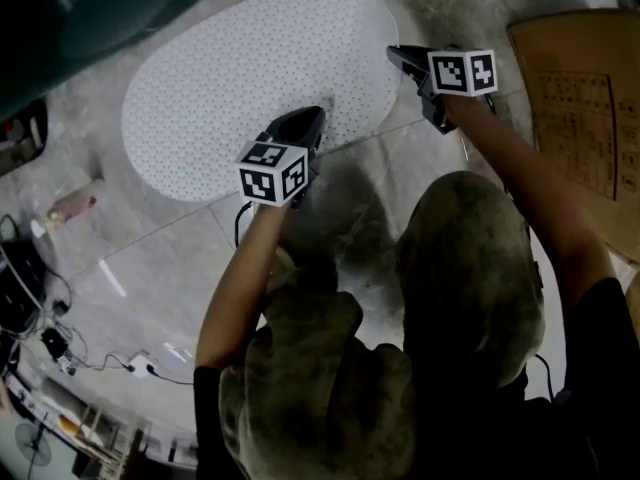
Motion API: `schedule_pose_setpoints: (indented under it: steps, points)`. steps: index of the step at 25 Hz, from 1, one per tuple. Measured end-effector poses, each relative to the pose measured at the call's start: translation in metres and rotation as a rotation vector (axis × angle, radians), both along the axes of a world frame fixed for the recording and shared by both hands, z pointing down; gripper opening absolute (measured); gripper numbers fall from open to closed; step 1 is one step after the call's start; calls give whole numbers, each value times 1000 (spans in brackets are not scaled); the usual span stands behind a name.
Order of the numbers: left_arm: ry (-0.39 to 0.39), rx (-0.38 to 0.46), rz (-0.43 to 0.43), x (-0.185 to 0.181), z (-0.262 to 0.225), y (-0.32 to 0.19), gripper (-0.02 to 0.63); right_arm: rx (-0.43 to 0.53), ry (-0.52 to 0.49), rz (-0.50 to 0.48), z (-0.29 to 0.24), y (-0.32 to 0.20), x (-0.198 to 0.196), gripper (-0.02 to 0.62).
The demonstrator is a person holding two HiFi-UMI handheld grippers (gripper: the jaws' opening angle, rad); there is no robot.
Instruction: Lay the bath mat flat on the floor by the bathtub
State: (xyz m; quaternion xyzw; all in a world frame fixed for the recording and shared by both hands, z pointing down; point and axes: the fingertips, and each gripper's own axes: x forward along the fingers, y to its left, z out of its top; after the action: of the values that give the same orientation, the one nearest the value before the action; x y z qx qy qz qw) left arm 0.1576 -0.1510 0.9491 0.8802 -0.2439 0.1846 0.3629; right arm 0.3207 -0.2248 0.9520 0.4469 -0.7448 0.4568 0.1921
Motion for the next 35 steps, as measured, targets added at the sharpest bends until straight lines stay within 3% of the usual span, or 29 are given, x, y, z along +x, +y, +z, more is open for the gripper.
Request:
schedule_pose_setpoints:
  steps: [6, 11, 13, 17, 22, 25, 28, 32, 35]
  points:
    - [-14, -46, -143, -64, 15, 2, 31, -21, 53, 21, 16, -2, 14, 29]
    - [-21, -52, -226, -91, 19, 4, 31, -116, 57, 126, 51, 19, 27, 29]
    - [-20, -49, -251, -99, 17, 2, 31, -127, 80, 112, 56, 18, 28, 30]
    - [-29, -44, -285, -115, 12, 9, 31, -142, 213, 8, 58, 18, 28, 77]
    - [-65, -29, -299, -138, -10, 14, 31, -133, 429, 0, 60, 22, 55, 117]
    - [-65, 4, -328, -166, -51, 4, 31, -94, 392, 18, 37, 18, 44, 96]
    - [-28, 43, -428, -197, -109, -16, 31, -24, 312, 20, -8, 5, 20, 33]
    - [-17, 166, -536, -232, -196, -50, 31, 79, 237, -19, -84, -17, -23, 25]
    - [45, 270, -589, -239, -257, -84, 31, 203, 138, -16, -144, -54, -59, 25]
